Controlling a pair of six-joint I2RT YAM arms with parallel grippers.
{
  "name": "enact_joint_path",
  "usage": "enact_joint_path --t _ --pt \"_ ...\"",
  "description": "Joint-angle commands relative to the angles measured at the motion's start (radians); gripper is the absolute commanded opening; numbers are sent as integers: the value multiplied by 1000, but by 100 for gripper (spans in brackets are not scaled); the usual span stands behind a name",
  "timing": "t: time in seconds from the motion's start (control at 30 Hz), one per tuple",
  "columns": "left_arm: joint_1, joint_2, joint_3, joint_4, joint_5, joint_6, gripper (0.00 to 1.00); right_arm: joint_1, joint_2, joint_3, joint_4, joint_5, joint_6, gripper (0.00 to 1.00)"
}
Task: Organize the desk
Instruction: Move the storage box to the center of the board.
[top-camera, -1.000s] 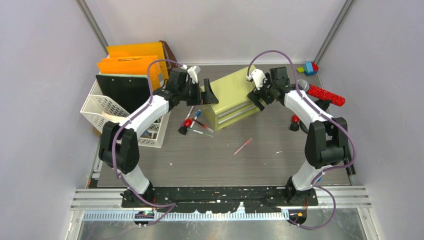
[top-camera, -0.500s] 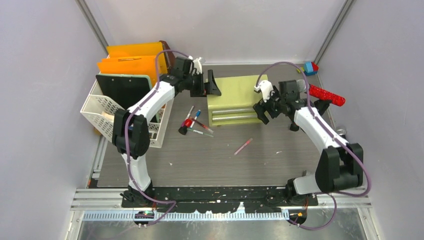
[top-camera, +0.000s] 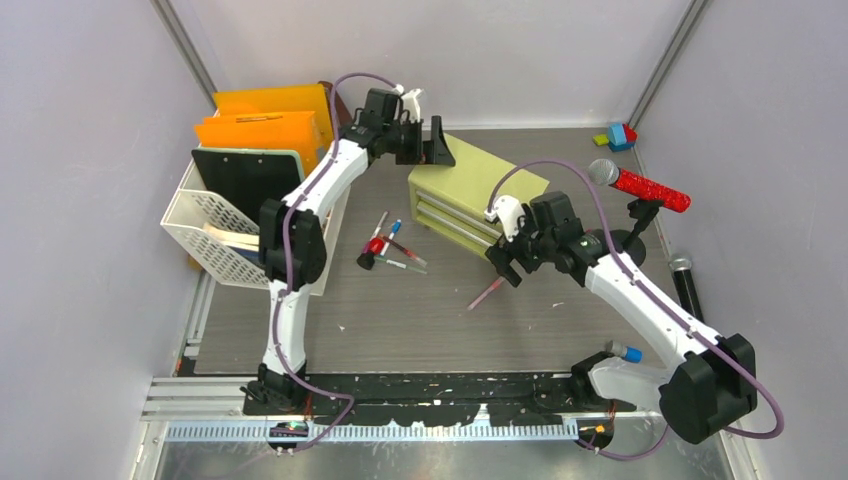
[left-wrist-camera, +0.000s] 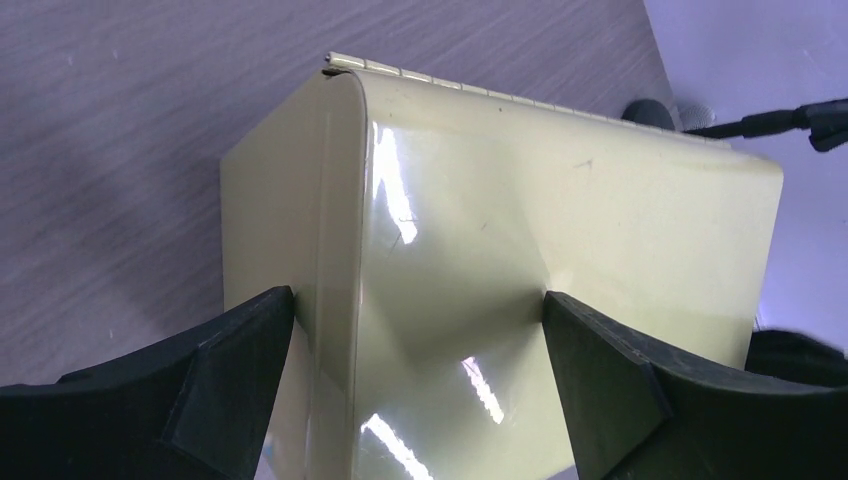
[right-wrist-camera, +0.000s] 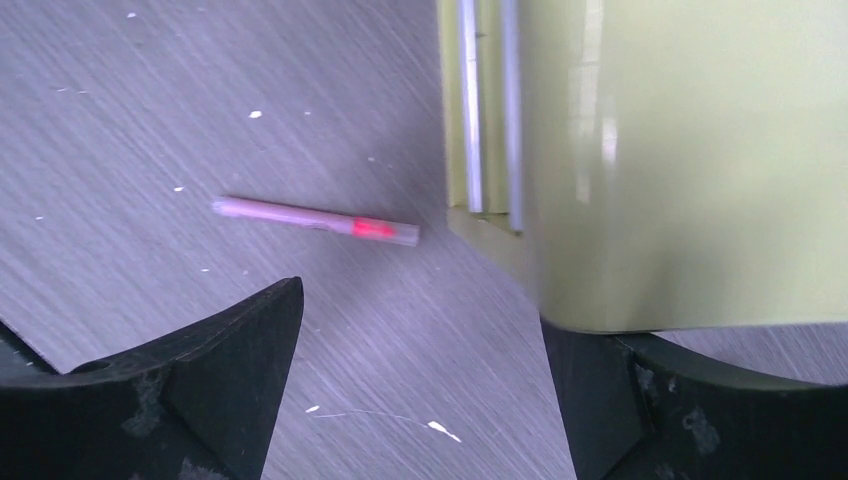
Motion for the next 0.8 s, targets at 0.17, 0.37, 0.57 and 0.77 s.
enact_joint_path --t 0.17,0.37,0.57,0.77 --pt "-91 225 280 -140 21 -32 96 108 -5 67 50 -120 86 94" --pt "-52 103 195 -77 -72 -26 100 110 -58 94 -4 -51 60 96" --pt "21 -109 31 9 -135 -46 100 110 -57 219 -52 111 35 97" --pt "39 -375 -344 227 -103 -171 100 102 25 350 -49 274 38 98"
